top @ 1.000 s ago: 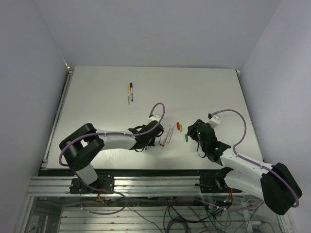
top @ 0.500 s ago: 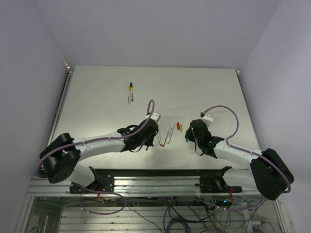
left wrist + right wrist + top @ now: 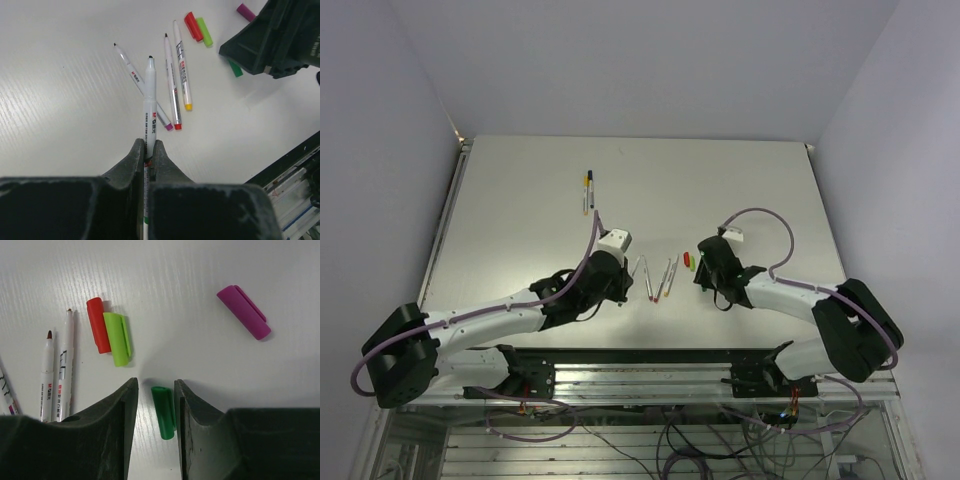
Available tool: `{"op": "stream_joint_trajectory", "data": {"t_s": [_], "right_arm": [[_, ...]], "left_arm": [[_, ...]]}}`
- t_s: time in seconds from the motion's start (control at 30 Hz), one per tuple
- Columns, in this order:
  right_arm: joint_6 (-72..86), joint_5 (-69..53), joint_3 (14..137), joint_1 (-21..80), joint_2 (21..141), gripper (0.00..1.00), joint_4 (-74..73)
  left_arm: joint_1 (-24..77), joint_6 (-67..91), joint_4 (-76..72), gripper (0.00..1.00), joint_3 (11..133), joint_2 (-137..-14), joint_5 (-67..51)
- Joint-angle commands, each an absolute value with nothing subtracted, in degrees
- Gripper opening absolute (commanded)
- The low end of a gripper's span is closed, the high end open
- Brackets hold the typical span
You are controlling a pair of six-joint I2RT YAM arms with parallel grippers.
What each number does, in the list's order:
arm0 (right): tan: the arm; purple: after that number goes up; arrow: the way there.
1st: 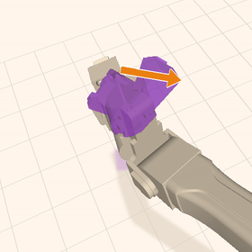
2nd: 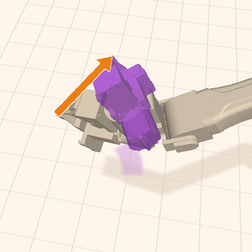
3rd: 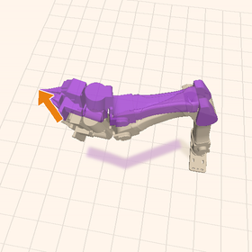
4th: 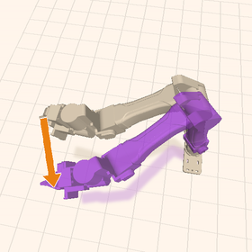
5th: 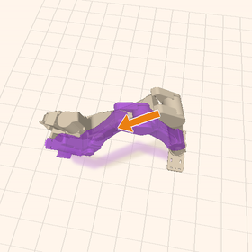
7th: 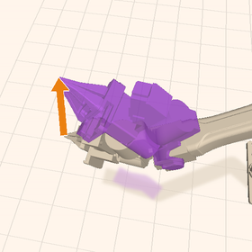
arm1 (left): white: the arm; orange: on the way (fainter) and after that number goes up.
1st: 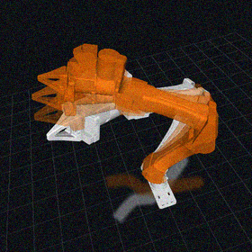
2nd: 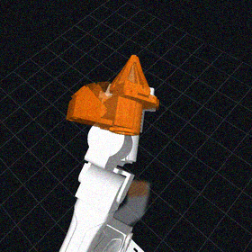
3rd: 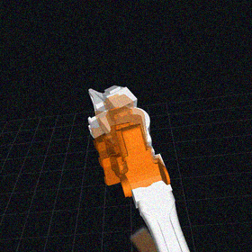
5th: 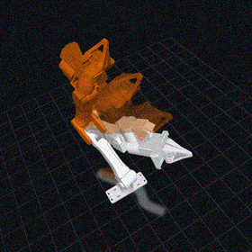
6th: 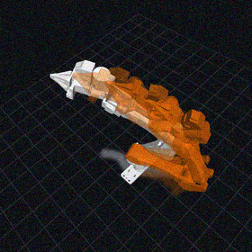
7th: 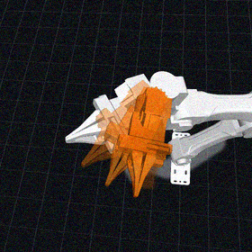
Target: Insert the pens into the pen caps
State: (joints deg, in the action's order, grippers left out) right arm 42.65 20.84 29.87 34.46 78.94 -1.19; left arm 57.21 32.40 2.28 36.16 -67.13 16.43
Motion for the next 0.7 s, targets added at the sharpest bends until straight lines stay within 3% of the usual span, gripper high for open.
{"op": "stream_joint_trajectory", "data": {"t_s": [0.0, 0.3, 0.67], "right_arm": [[42.55, 20.59, 33.02, 34.56, 81.04, 0.35, -6.76], [46.18, 26.14, 37.45, 39.02, 82.50, 0.36, -18.04], [48.51, 28.98, 37.84, 40.06, 86.92, 0.34, -19.13]], "left_arm": [[57.16, 32.47, -3.84, 0.07, 35.66, -65.13, 17.04], [56.63, 32.13, -5.60, 0.07, 35.19, -65.22, 16.30], [55.87, 32.43, -6.34, 0.07, 34.56, -65.50, 14.47]]}}
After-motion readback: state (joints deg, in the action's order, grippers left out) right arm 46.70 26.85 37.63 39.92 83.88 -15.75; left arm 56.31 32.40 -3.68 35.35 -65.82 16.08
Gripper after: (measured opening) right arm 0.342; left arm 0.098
